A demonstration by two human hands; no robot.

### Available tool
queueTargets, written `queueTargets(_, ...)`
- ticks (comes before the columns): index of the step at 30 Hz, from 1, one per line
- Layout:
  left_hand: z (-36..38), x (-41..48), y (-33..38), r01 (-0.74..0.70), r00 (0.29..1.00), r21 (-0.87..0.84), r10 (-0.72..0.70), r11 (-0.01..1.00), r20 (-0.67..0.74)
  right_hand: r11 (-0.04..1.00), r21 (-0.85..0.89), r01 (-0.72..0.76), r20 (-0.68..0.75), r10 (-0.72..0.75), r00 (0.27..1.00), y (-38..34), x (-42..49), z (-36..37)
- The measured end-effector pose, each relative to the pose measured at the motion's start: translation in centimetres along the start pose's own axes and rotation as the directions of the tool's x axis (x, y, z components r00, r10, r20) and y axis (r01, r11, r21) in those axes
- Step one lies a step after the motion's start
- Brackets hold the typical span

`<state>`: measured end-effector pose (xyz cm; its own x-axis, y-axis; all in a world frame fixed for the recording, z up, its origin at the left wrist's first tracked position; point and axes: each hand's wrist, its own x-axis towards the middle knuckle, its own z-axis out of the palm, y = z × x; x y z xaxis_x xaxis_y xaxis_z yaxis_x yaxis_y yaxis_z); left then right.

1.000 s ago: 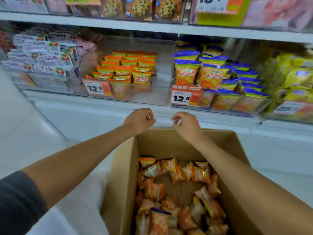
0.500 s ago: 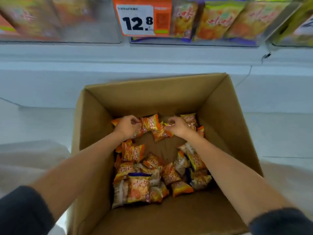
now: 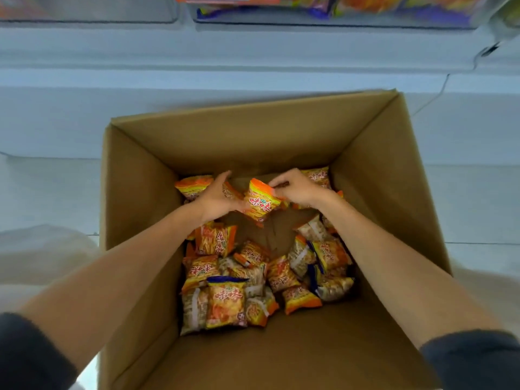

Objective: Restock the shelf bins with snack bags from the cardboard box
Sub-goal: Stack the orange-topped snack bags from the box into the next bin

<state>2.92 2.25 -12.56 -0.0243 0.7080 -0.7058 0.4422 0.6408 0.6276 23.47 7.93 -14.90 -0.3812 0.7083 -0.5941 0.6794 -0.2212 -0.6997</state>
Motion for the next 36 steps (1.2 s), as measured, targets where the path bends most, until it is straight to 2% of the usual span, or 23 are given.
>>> queueTargets(2, 1.1, -0.4, -0.2, 0.067, 0.990, -0.022, -0.064, 0.998, 0.124, 0.993, 0.117, -0.005, 0.079, -0.005, 0.997, -0.3, -0.9, -1.3)
queueTargets(4, 2.0, -0.7, -0.7, 0.111, 0.988, -0.048, -0.104, 0.993, 0.117, 0.979, 0.201, -0.012, 0.001, 0.012, 1.000, 0.7, -1.0, -1.9)
queueTargets(5, 2.3, -0.8, -1.1, 0.120, 0.989, -0.078, -0.112, 0.990, 0.095, 0.989, 0.148, -0.019, -0.089, 0.032, 0.996, 1.7, -0.8, -2.1)
queueTargets(7, 2.6, -0.8, -1.9, 0.139, 0.990, -0.121, -0.134, 0.983, 0.048, 0.983, -0.158, -0.094, -0.204, 0.060, 0.977, 4.4, -0.3, -2.3)
queueTargets(9, 2.6, -0.8, -2.7, 0.164, 0.986, -0.162, -0.164, 0.973, 0.018, 0.865, -0.477, -0.153, -0.161, 0.085, 0.983, 7.0, 0.0, -2.0)
queueTargets(11, 2.4, -0.7, -3.6, 0.183, 0.982, -0.187, -0.188, 0.965, -0.012, 0.753, -0.632, -0.181, -0.172, 0.091, 0.981, 8.6, -0.2, -1.2)
queueTargets(13, 2.0, -0.5, -4.4, 0.193, 0.979, -0.178, -0.202, 0.965, -0.039, 0.687, -0.704, -0.179, -0.209, 0.041, 0.977, 8.8, -0.3, -0.4)
queueTargets(14, 1.9, -0.5, -4.7, 0.195, 0.977, -0.181, -0.207, 0.964, -0.048, 0.691, -0.701, -0.175, -0.209, 0.036, 0.977, 8.8, -0.1, 0.0)
queueTargets(15, 1.9, -0.6, -4.7, 0.194, 0.977, -0.194, -0.208, 0.962, -0.054, 0.739, -0.652, -0.172, -0.204, 0.048, 0.978, 8.5, 0.0, 0.4)
queueTargets(16, 1.9, -0.6, -4.6, 0.190, 0.976, -0.215, -0.207, 0.958, -0.061, 0.831, -0.527, -0.178, -0.200, 0.083, 0.976, 8.0, -0.1, 0.6)
queueTargets(18, 2.0, -0.9, -4.3, 0.173, 0.977, -0.253, -0.198, 0.952, -0.077, 0.974, -0.114, -0.198, -0.169, 0.177, 0.970, 6.5, -0.3, 0.5)
queueTargets(20, 2.0, -1.2, -3.7, 0.154, 0.979, -0.277, -0.185, 0.948, -0.088, 0.957, 0.234, -0.172, -0.091, 0.198, 0.976, 4.4, -1.2, 0.0)
queueTargets(23, 2.0, -2.0, -2.2, 0.121, 0.990, -0.301, -0.137, 0.946, -0.033, 0.884, 0.457, -0.098, -0.006, 0.113, 0.994, 1.4, -2.9, -0.4)
queueTargets(28, 0.9, -4.8, 1.5, 0.118, 0.987, -0.452, -0.055, 0.884, 0.151, 0.945, 0.319, 0.070, -0.001, -0.074, 0.997, -3.5, -6.3, -1.1)
queueTargets(31, -0.7, -7.3, 3.6, 0.068, 0.969, -0.457, 0.051, 0.887, 0.243, 0.967, 0.219, 0.129, 0.003, -0.133, 0.991, -6.4, -8.6, -2.0)
queueTargets(33, -1.7, -9.1, 4.7, 0.001, 0.966, -0.415, 0.106, 0.910, 0.235, 0.976, 0.168, 0.141, 0.000, -0.143, 0.990, -8.7, -10.2, -2.4)
queueTargets(36, -3.7, -11.4, 6.1, -0.143, 0.966, -0.376, 0.212, 0.915, 0.148, 0.975, 0.115, 0.188, 0.007, -0.190, 0.982, -12.8, -12.7, -2.9)
